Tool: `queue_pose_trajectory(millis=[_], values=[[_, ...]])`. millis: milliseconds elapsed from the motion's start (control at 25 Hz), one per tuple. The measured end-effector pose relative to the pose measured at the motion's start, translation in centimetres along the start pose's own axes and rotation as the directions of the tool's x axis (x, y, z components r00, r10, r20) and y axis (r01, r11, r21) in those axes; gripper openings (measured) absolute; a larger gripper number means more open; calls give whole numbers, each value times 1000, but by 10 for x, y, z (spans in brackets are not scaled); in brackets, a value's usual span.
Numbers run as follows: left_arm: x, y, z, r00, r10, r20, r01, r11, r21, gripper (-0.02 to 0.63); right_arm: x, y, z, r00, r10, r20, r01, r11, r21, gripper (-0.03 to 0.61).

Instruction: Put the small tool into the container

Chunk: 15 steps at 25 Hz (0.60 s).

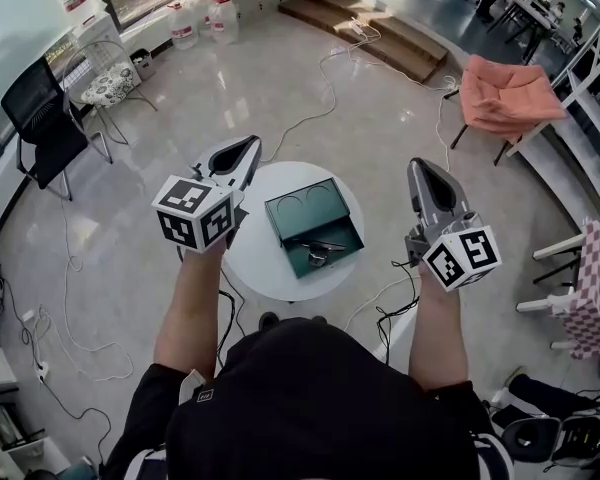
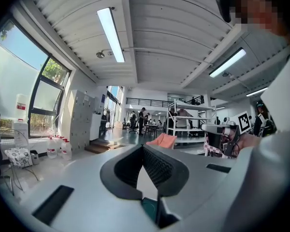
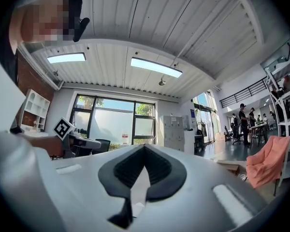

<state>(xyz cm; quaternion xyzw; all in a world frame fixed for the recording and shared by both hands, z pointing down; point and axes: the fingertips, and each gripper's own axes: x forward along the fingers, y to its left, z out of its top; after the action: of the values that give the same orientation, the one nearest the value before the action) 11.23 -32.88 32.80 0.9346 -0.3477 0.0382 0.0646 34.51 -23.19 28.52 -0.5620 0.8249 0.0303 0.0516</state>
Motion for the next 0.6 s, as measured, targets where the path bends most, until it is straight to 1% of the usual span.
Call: queue_pose_trajectory(millis=[600], values=[[-4, 8, -11, 1000, 5, -17, -6, 1000, -15, 6, 6, 8, -11, 999, 13, -42, -13, 1000, 18, 8]])
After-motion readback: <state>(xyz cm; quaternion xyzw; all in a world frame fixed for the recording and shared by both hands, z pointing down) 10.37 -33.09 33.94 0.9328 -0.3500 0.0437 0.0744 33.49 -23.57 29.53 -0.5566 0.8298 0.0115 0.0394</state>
